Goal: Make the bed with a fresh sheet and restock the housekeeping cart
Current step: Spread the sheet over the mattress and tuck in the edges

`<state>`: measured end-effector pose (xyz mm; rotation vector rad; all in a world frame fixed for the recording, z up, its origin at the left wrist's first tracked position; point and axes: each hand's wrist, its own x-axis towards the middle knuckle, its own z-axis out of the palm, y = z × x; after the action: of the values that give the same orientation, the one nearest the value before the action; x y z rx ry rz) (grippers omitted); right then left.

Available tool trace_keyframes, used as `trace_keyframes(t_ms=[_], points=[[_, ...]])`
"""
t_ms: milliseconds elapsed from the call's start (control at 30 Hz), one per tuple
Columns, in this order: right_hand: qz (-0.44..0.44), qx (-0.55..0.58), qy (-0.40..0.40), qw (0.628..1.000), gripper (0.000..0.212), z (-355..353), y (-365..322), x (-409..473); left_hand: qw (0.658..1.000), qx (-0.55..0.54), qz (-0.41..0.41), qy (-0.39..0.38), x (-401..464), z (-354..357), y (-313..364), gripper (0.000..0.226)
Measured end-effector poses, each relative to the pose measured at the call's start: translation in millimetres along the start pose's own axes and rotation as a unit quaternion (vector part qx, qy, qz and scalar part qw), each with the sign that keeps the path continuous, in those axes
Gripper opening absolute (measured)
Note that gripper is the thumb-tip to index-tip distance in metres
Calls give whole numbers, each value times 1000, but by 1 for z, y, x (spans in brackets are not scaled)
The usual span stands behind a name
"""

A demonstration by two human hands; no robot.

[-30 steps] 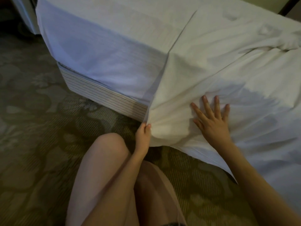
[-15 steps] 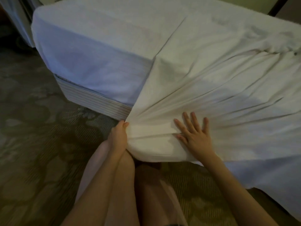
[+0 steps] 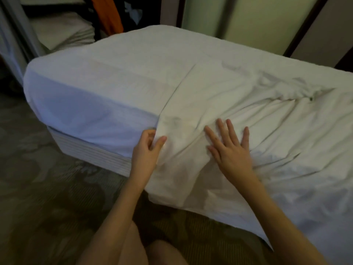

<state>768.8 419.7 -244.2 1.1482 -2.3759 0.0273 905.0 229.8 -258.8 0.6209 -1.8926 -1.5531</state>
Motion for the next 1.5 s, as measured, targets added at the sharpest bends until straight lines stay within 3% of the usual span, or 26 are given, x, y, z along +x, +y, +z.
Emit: trace_keyframes(t_ms=[133, 333, 500, 567, 700, 867, 1167, 1333, 1433, 1500], points=[[23, 13, -81, 996, 53, -28, 4, 35, 997, 68, -36, -24, 42, 9, 45, 32], [65, 63, -194, 977, 59, -76, 25, 73, 974, 165, -143, -62, 80, 23, 81, 33], [72, 77, -280, 954, 87, -84, 65, 121, 937, 267, -168, -146, 113, 34, 94, 36], [78, 80, -286, 952, 89, -84, 80, 139, 933, 247, -189, -179, 136, 47, 105, 38], [120, 81, -346, 927, 54, -71, 110, 168, 936, 130, -286, -158, 187, 84, 121, 46], [124, 110, -360, 918, 53, -30, 153, 204, 938, 29, -329, -104, 259, 134, 121, 38], [88, 158, -329, 927, 53, 51, 235, 313, 946, 86, -294, -111, 390, 223, 128, 18], [89, 171, -359, 913, 53, 91, 253, 346, 891, 47, -439, -108, 444, 249, 114, 57], [95, 181, -368, 907, 52, 107, 256, 357, 818, -90, -548, -149, 473, 262, 110, 67], [106, 183, -365, 907, 55, 118, 258, 358, 780, -96, -590, -188, 488, 274, 112, 74]])
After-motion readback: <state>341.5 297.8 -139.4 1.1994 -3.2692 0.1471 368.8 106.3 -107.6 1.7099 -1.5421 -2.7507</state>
